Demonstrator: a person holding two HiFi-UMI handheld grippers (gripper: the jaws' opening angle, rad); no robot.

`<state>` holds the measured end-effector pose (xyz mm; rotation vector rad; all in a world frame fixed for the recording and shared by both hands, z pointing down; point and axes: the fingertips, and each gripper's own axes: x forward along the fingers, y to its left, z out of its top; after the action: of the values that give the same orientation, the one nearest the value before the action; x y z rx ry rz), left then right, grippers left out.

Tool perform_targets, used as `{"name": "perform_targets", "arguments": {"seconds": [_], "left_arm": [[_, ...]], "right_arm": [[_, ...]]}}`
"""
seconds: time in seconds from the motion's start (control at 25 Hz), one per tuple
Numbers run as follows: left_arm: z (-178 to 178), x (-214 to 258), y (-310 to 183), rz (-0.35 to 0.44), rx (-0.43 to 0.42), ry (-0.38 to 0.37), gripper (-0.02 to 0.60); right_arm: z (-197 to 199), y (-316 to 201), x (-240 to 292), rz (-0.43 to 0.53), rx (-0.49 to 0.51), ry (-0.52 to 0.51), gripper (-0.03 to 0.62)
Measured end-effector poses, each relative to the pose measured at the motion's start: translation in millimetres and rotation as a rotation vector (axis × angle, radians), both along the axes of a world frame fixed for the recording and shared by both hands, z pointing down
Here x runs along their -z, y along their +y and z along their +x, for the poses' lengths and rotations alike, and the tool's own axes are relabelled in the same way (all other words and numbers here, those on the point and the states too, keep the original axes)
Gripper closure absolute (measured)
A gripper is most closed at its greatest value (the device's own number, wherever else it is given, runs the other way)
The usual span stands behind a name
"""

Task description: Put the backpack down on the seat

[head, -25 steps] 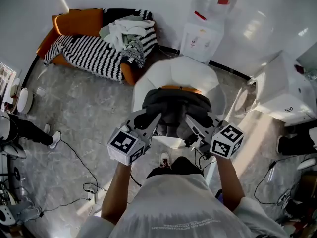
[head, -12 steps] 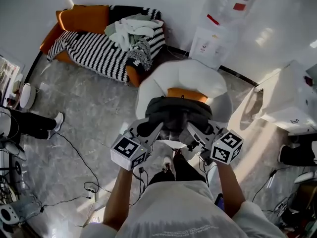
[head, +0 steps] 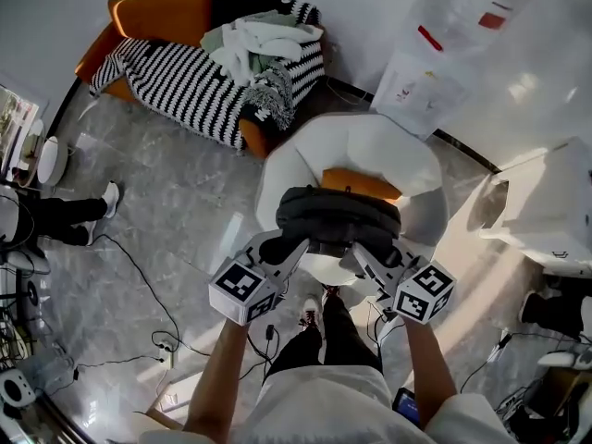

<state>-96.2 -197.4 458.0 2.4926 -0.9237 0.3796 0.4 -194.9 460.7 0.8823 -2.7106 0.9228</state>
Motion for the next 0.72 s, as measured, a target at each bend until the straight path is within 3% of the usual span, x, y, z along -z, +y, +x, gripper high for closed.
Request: {"name": "perform_targets", "arguments": {"seconds": [0.72], "left_arm": [[14.9, -76.1, -57.5, -0.068, 0.045, 0.041, 0.511]], "right_arm": [[16.9, -53.5, -82.3, -0.1, 0.001, -0.01, 0.563]]}}
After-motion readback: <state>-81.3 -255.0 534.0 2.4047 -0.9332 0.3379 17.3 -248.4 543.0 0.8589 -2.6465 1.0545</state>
